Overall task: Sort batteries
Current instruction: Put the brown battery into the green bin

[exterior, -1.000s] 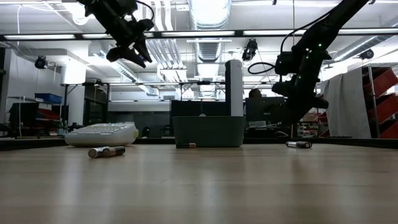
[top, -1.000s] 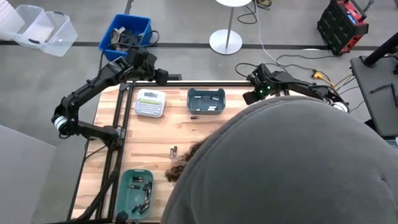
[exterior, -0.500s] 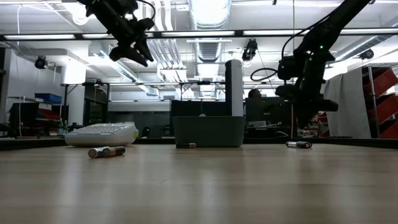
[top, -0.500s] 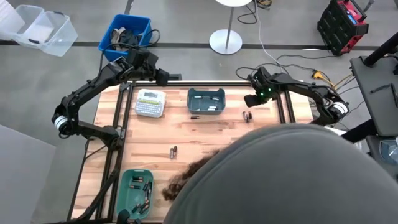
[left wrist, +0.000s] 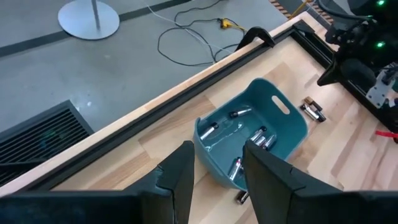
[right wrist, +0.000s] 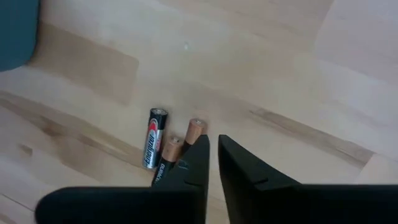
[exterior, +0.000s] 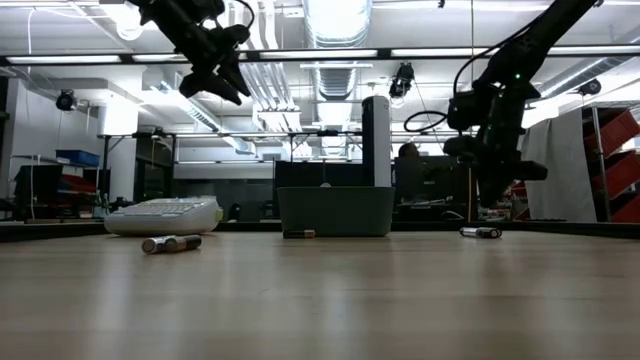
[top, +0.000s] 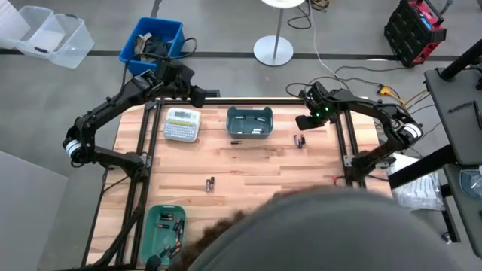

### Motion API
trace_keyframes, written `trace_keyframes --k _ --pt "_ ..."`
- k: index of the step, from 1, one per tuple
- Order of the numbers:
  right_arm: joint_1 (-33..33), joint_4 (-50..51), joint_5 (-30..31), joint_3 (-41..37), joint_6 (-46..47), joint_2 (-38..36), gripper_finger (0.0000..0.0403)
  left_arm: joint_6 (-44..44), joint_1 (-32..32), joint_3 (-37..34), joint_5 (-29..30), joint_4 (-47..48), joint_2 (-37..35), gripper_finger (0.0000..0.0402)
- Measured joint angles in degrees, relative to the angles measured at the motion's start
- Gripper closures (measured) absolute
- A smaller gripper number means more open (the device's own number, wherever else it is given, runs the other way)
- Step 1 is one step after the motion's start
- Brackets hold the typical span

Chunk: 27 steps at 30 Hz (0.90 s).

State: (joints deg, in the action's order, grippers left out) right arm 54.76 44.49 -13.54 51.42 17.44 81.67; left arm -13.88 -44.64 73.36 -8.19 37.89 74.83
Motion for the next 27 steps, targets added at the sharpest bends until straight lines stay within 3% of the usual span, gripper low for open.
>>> trace_keyframes --k 14,19,27 --pt "-0.7 -5.2 0.0 -3.5 2.2 0.0 0.0246 0.8 0.7 0.0 -1.2 -0.4 3.7 0.0285" --pt "-1.5 -6.4 0.2 -4.0 2.6 0.0 0.0227 1.2 2.2 0.0 -2.4 -0.3 3.0 0.0285" --pt "-3.9 -8.0 7.7 -4.6 0.1 0.0 0.0234 1.8 5.6 0.0 -3.1 -0.5 -0.3 0.0285"
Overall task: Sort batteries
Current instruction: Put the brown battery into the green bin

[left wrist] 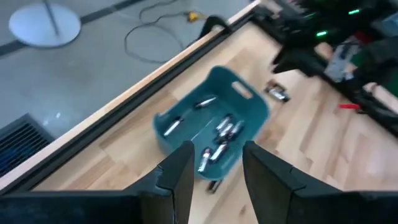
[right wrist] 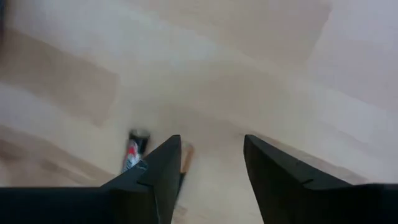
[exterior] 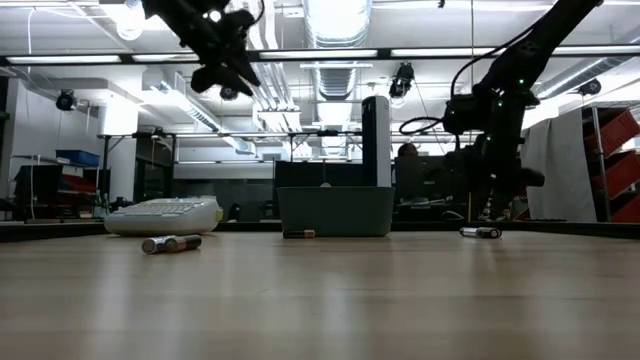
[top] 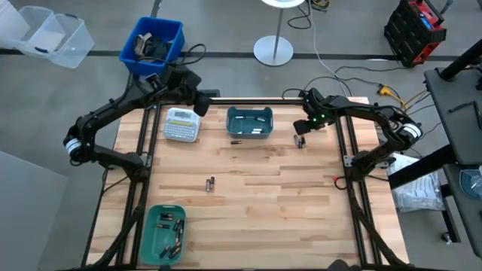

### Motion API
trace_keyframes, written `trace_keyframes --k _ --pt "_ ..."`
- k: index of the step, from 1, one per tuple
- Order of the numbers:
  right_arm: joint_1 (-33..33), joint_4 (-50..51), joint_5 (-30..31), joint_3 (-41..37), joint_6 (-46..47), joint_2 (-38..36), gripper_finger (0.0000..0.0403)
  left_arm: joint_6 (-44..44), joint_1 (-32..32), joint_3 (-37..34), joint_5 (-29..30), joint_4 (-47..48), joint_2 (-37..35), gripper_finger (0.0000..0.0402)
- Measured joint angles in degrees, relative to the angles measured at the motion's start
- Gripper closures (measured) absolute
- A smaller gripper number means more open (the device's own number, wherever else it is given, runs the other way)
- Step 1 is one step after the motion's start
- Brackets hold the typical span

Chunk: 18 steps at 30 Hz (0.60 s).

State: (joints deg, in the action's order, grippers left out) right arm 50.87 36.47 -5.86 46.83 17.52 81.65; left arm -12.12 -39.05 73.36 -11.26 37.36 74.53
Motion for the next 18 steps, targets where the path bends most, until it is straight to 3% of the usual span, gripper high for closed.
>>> trace_keyframes --k 5,11,18 --pt "0.2 -2.0 1.4 3.3 2.4 -0.5 0.0245 -0.2 2.0 0.0 0.0 -5.0 -2.2 0.0285" --pt "0.9 -6.9 9.3 9.5 -0.1 -0.5 0.026 -4.2 3.5 0.0 0.1 -14.9 -3.9 0.0285" --pt "3.5 -9.4 10.6 14.7 -1.1 1.9 0.0282 -5.4 7.5 0.0 0.1 -13.0 -5.1 0.0285"
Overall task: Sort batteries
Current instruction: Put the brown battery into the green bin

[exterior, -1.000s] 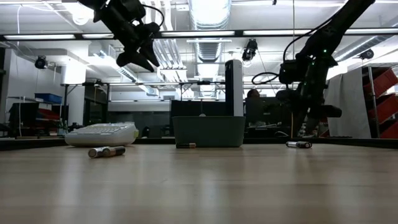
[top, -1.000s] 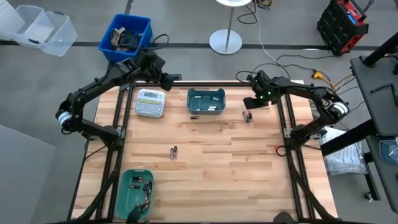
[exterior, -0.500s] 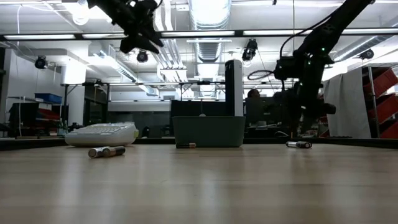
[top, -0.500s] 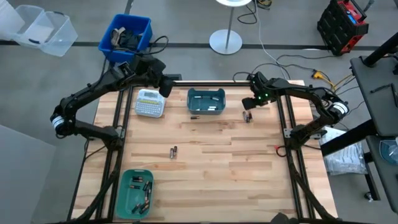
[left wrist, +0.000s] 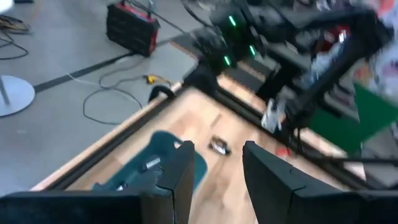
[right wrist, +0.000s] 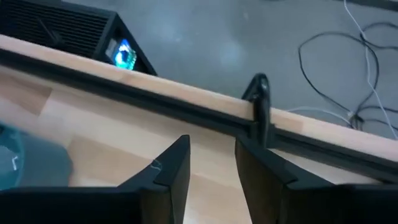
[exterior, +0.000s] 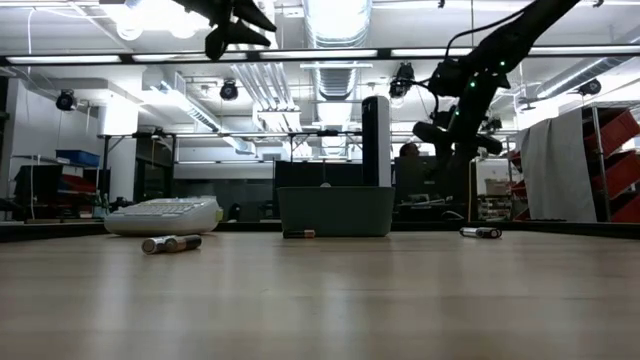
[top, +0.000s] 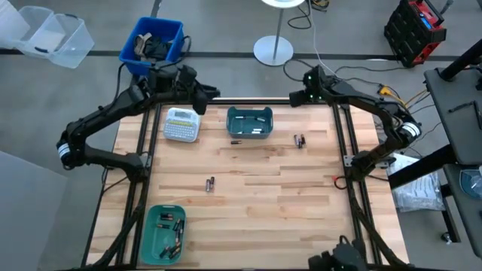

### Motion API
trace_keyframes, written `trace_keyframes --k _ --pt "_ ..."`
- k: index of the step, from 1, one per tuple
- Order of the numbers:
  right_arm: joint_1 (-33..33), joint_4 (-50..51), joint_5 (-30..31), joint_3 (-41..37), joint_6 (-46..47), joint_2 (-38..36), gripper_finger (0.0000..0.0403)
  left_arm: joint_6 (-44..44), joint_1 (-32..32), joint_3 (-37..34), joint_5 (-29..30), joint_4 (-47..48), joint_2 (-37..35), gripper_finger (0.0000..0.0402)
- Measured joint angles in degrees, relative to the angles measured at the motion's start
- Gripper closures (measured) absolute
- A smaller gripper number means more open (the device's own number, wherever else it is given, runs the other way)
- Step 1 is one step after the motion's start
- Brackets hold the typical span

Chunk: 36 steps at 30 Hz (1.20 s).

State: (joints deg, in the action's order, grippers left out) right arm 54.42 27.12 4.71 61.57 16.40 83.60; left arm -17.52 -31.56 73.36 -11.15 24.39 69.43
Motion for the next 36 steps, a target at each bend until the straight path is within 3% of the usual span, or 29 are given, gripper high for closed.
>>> trace_keyframes --k 3,8,13,20,25,29,36 --pt "0.3 4.1 0.0 2.2 0.1 1.0 0.0289 3.6 1.2 0.0 -0.1 1.9 0.3 0.0285" --pt "0.2 19.7 -0.2 5.4 3.9 2.0 0.0291 9.6 1.3 0.0 0.2 1.9 1.8 0.0285" --pt "0.0 29.2 -3.1 3.6 7.6 2.0 0.0271 15.7 1.0 0.0 4.4 1.4 3.3 0.0285" --pt "-4.1 24.9 -8.1 -3.8 11.3 2.0 0.0237 18.0 0.6 0.0 6.0 0.6 4.9 0.0285" --pt "-7.8 20.5 -8.0 -7.1 14.1 2.0 0.0222 17.9 0.3 0.0 6.1 0.6 5.0 0.0285" --pt "-8.4 15.4 -7.6 -8.5 14.6 2.1 0.0221 17.9 0.2 0.0 6.1 0.6 4.9 0.0285" --pt "-8.4 14.9 -5.2 -9.0 12.4 4.6 0.0233 17.7 0.2 0.0 6.1 0.9 4.9 0.0285"
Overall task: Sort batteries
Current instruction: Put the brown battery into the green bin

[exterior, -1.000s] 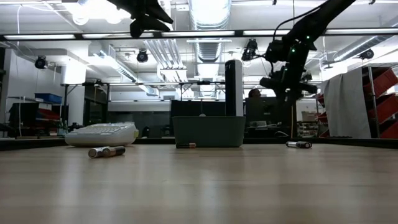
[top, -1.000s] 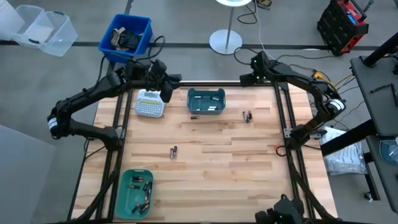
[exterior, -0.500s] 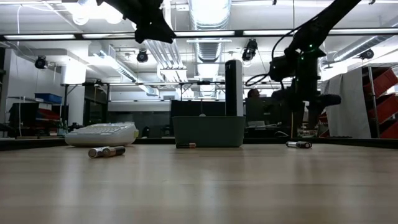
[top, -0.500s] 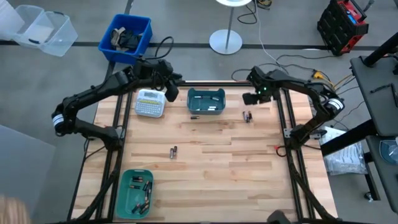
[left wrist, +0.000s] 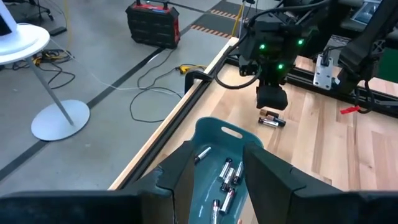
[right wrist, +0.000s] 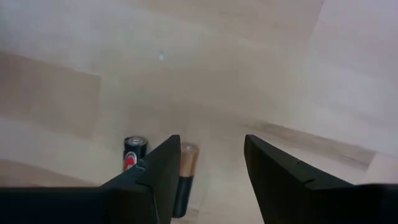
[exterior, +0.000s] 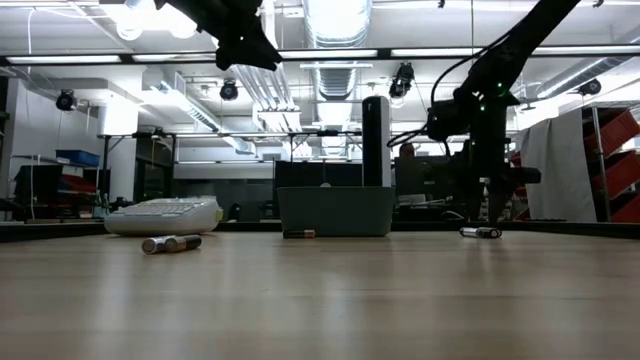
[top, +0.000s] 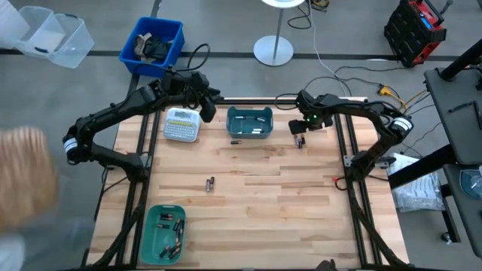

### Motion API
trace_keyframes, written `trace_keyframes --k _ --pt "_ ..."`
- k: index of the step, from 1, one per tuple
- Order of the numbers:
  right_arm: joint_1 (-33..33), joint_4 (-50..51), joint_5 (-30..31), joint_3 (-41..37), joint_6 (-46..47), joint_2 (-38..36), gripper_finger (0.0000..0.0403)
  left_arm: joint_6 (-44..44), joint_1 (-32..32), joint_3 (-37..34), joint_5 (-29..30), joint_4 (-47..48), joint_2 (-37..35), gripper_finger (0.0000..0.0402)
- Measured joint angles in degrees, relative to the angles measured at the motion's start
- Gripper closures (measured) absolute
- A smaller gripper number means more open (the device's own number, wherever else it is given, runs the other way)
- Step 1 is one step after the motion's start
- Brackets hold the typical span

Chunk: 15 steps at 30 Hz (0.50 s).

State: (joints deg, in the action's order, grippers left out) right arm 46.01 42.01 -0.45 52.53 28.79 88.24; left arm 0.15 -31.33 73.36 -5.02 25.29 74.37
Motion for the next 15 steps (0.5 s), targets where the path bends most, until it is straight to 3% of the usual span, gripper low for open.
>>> trace_keyframes --k 15 --pt "-1.7 0.4 -0.1 -0.7 -0.4 1.3 0.0226 -1.0 0.0 0.0 0.0 0.1 0.0 0.0285"
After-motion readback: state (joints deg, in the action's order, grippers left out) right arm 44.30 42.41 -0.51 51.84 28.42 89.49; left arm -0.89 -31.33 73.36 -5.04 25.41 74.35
